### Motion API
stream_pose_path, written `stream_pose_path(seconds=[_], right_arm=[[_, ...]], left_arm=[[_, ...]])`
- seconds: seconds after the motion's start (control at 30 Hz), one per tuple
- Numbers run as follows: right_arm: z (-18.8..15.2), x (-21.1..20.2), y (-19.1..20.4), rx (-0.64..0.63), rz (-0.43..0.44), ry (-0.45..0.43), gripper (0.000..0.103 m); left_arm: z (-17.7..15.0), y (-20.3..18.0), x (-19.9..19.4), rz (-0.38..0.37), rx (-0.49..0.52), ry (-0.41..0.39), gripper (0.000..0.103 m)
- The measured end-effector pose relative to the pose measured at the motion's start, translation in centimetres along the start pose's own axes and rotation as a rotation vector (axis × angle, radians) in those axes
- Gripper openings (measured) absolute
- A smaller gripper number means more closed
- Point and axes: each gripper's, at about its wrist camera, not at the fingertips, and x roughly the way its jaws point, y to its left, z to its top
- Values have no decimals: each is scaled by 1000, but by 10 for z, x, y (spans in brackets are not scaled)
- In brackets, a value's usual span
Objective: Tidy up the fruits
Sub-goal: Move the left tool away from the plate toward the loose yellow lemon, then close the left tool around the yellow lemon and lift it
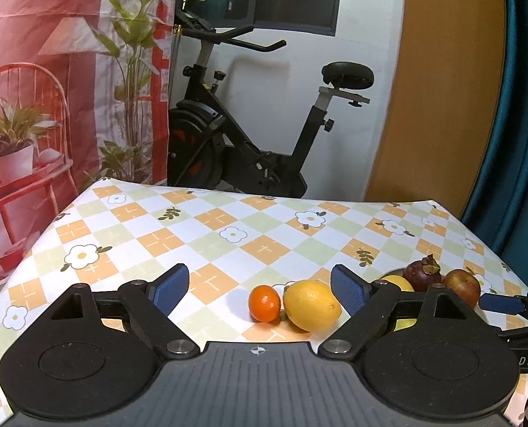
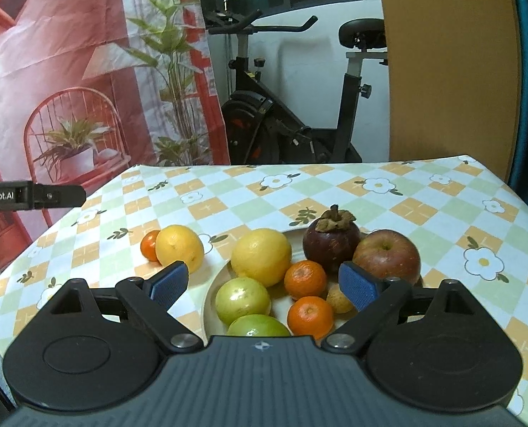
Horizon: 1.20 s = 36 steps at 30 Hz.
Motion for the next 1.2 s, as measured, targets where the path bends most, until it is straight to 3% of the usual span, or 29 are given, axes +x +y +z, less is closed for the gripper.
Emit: stream_pose_path(seconds=[0.3, 0.47, 0.77, 1.0, 1.2], right_arm=[[-2, 7, 9, -41, 14, 12, 94], [0, 13, 14, -62, 45, 10, 94], [6, 34, 33, -140, 118, 43, 94], [21, 67, 49, -193, 163, 89, 94], [31, 109, 74, -347, 195, 155, 91]], left_arm=[[4, 8, 2, 18, -20, 6, 88], [3, 11, 2, 69, -27, -8, 88], [9, 21, 13, 52, -78, 25, 88], [28, 23, 31, 42, -68, 35, 88], [29, 20, 53, 17, -74, 66, 88]])
